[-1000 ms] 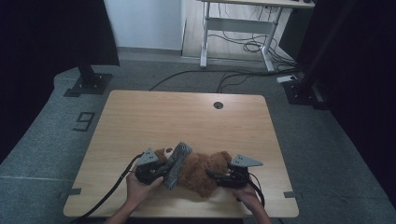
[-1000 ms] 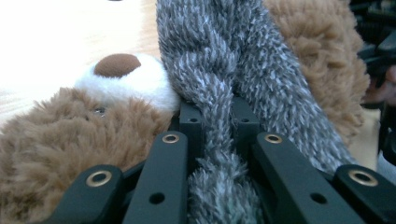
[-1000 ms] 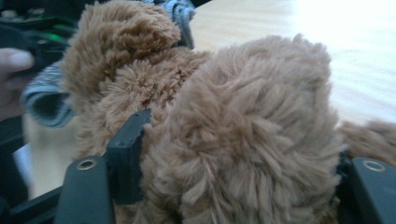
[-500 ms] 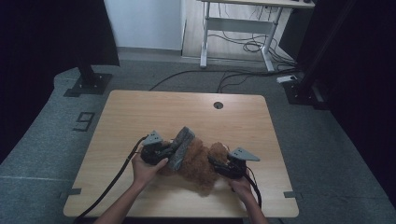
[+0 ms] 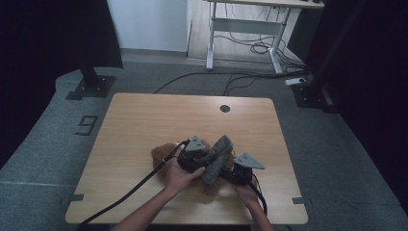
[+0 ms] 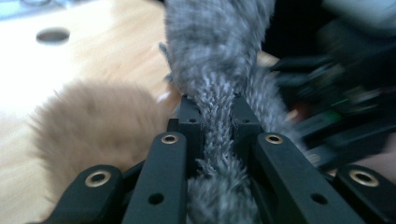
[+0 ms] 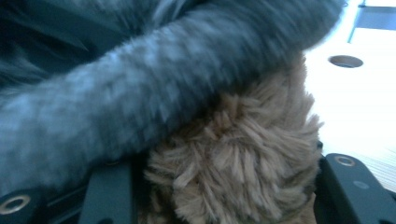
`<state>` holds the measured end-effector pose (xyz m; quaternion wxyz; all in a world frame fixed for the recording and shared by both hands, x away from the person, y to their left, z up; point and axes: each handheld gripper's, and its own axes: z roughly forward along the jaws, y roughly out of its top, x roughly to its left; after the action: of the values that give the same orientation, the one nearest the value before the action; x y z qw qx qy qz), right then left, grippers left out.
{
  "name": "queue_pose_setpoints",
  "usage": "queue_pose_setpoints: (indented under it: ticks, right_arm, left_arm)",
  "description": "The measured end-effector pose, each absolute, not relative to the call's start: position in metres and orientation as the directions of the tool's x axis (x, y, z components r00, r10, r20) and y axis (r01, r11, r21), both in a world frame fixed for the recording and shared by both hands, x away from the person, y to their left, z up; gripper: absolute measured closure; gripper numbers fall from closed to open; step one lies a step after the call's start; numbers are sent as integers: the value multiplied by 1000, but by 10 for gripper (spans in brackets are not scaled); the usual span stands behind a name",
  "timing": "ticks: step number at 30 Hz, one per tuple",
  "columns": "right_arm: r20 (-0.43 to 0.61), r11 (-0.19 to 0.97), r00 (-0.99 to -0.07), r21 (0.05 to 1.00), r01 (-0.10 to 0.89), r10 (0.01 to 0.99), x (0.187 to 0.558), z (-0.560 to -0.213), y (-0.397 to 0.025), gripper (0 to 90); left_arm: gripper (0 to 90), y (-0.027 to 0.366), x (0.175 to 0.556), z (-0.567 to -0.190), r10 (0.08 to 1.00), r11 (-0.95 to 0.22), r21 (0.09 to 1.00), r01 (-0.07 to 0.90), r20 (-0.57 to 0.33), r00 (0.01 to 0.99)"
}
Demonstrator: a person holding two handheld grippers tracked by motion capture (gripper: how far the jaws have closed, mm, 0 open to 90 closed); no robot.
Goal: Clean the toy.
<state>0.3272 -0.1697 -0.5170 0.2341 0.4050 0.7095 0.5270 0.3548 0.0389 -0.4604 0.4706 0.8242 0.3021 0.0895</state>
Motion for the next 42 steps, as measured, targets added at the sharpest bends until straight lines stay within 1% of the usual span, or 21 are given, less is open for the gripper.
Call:
queue_pose_setpoints:
  ticks: [3,6,9,14,17,20,22,24,27,30,32,35,37,39,42]
  right_arm:
    - [104,102,-560,941,324,822,326,-519,-174,458]
    - [65,128,-550,944,305,833,324,-518,-171,471]
    - [48,139,-543,945,298,839,322,-518,-170,483]
    - [56,132,-546,945,299,836,322,-517,-169,494]
    - [49,137,-543,945,297,838,322,-517,-168,498]
    - [51,134,-538,945,299,841,322,-518,-169,507]
    - [57,129,-540,945,300,840,323,-518,-171,509]
    - [64,122,-547,947,297,835,323,-519,-171,510]
    - [57,130,-550,947,294,833,322,-519,-171,512]
    - [60,127,-550,947,295,833,323,-519,-171,514]
    - [62,125,-558,949,290,827,323,-520,-172,515]
    - [63,124,-564,950,287,824,324,-520,-173,516]
    - [63,123,-566,951,284,822,324,-520,-173,516]
    - [61,123,-567,952,282,822,324,-520,-173,515]
    - [61,122,-570,953,278,819,323,-521,-174,515]
  left_arm:
    - [793,48,358,-463,596,-372,822,431,-145,790]
    - [792,60,356,-462,615,-379,826,417,-112,781]
    - [793,80,354,-463,637,-359,833,420,-110,763]
    - [794,120,347,-466,652,-303,850,430,-144,744]
    - [795,137,339,-464,661,-283,859,425,-146,736]
    - [793,154,339,-463,700,-274,860,430,-128,703]
    - [793,167,344,-466,713,-249,854,457,-158,683]
    - [793,177,347,-469,721,-231,850,474,-178,670]
    - [793,184,349,-467,742,-227,851,474,-165,650]
    - [792,191,350,-465,751,-208,851,483,-177,635]
    - [792,188,348,-461,740,-194,857,477,-192,644]
    - [792,172,343,-451,704,-189,875,446,-196,683]
    - [791,156,340,-444,676,-202,883,425,-188,713]
    - [791,129,339,-437,638,-238,884,402,-169,751]
    - [790,98,342,-437,606,-280,877,390,-153,780]
